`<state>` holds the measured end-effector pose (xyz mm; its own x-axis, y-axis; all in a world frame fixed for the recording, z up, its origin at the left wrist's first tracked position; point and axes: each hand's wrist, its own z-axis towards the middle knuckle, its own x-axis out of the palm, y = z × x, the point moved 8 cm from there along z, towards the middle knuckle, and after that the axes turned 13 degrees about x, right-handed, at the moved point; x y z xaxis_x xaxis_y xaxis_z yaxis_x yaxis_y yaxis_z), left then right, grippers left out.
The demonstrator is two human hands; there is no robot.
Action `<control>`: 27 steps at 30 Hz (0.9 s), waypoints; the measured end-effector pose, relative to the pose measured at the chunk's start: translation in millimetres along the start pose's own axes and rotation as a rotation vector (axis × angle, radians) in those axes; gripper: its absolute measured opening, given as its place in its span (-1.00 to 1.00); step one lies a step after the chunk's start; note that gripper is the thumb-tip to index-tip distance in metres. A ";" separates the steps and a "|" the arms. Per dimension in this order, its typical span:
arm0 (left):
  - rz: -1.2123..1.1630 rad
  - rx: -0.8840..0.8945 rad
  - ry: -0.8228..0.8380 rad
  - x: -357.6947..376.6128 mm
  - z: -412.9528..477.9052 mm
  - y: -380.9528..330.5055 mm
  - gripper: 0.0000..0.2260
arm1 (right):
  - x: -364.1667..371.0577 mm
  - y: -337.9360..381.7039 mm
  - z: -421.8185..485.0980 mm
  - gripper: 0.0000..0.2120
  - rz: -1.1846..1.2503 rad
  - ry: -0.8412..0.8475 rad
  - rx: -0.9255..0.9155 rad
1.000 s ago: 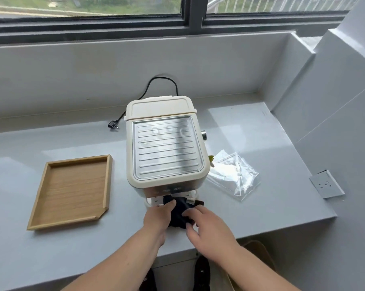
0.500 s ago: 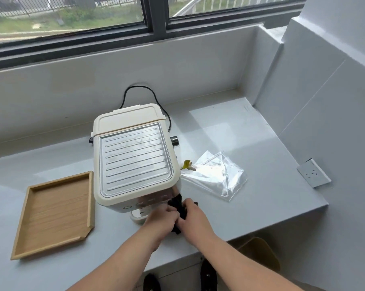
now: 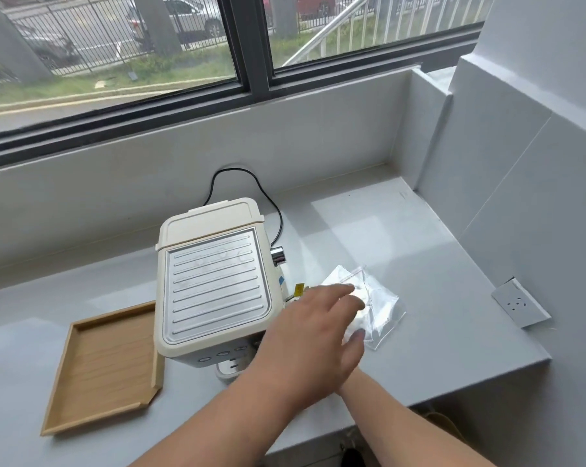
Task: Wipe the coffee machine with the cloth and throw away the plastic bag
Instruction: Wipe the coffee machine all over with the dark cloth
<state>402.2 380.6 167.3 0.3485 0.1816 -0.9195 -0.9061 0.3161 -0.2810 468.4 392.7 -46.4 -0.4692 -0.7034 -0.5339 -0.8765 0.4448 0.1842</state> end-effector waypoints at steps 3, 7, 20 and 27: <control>0.091 -0.057 -0.108 -32.8 8.2 37.1 -0.59 | -3.5 35.6 14.4 -0.88 0.380 0.147 -0.234; 0.196 -0.423 0.034 -61.5 -14.7 134.7 -0.30 | 3.1 44.3 38.9 -0.80 0.548 0.195 -0.216; 0.191 -0.592 0.147 -52.9 -52.3 197.1 -0.08 | -7.9 98.9 86.6 -0.73 0.636 0.436 -0.027; 0.197 -0.590 0.138 -52.4 -52.4 199.2 -0.05 | -28.1 142.2 92.6 -0.82 0.539 0.455 -0.051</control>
<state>190.9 385.2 145.1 0.1636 0.0504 -0.9852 -0.9432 -0.2847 -0.1712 366.9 527.1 -81.6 -0.8281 -0.5592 0.0383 -0.5081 0.7778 0.3699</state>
